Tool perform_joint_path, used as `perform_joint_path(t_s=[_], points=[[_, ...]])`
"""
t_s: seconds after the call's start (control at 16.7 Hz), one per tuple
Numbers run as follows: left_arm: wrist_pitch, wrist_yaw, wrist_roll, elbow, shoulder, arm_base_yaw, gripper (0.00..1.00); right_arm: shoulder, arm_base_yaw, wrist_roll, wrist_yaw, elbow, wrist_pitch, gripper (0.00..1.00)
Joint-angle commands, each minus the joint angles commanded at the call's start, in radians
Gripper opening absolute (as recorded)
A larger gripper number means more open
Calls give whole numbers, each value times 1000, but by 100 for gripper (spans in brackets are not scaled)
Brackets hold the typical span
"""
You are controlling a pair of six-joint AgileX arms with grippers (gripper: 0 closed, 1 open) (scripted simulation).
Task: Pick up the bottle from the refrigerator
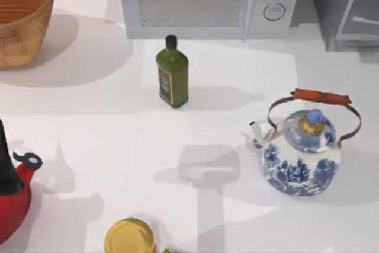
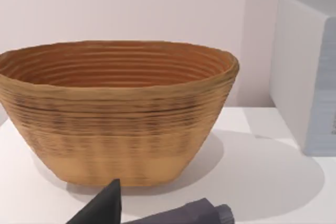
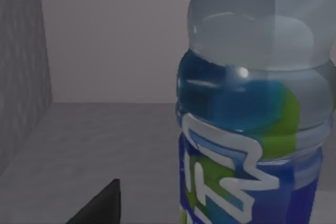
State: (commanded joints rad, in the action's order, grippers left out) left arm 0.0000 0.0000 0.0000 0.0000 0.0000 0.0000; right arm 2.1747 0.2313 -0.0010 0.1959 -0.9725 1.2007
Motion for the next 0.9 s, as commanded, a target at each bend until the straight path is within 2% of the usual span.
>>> perform_joint_path(t_s=[0.3,0.66,0.9], points=[[0,0,0,0,0,0,100,10,2,0,1,-13,-10,100],[0,0,0,0,0,0,100,113,-19,-1,-20,-242,-111,100],[0,0,0,0,0,0,100,144,-27,-1,-28,-293,-149,100]])
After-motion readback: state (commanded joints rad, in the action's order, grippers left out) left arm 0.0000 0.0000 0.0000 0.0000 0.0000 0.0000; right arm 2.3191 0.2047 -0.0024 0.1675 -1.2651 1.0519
